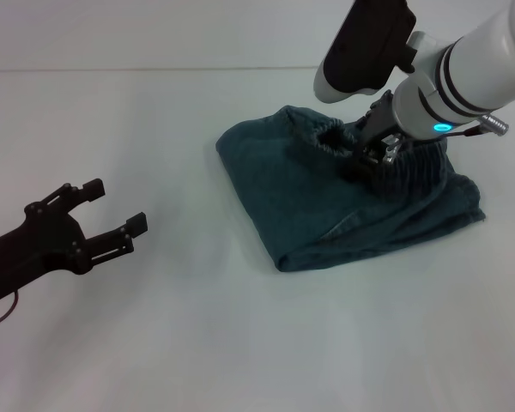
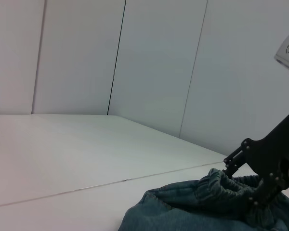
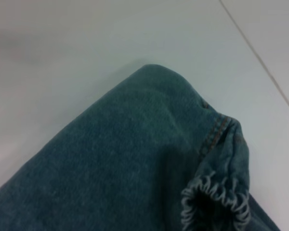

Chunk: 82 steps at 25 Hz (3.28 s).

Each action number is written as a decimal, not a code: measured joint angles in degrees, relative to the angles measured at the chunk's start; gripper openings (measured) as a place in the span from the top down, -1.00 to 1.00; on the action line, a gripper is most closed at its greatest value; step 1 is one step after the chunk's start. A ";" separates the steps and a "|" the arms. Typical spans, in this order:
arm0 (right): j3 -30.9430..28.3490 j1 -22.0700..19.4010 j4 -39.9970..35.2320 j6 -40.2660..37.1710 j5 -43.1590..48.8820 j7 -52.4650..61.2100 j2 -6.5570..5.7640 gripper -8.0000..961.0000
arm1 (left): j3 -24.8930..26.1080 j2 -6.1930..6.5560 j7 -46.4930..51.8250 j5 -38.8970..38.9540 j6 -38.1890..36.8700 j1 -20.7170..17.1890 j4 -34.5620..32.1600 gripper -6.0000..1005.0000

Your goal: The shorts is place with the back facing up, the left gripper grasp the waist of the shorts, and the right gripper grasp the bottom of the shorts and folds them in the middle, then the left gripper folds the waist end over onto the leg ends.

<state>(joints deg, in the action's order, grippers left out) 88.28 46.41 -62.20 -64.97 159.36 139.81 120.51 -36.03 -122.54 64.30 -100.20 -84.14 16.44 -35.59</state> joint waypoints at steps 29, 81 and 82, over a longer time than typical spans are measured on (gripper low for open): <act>-20.17 -7.93 1.56 5.99 -6.61 -0.62 -0.72 0.75 | 0.01 -0.06 -1.40 0.31 1.31 2.12 0.34 -0.86; -45.27 -26.24 37.71 -24.06 -57.69 -88.64 -0.72 -0.97 | 8.59 3.10 -1.87 -9.46 -13.89 -0.58 -0.34 -0.87; -45.27 -26.22 37.74 -24.00 -57.68 -88.73 -0.72 -0.97 | 8.59 3.07 -2.03 -9.49 -13.84 -0.64 -0.30 -0.87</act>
<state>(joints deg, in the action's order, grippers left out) 43.01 20.19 -24.46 -88.97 101.68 51.08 119.79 -27.43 -119.47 62.27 -109.69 -97.98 15.80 -35.89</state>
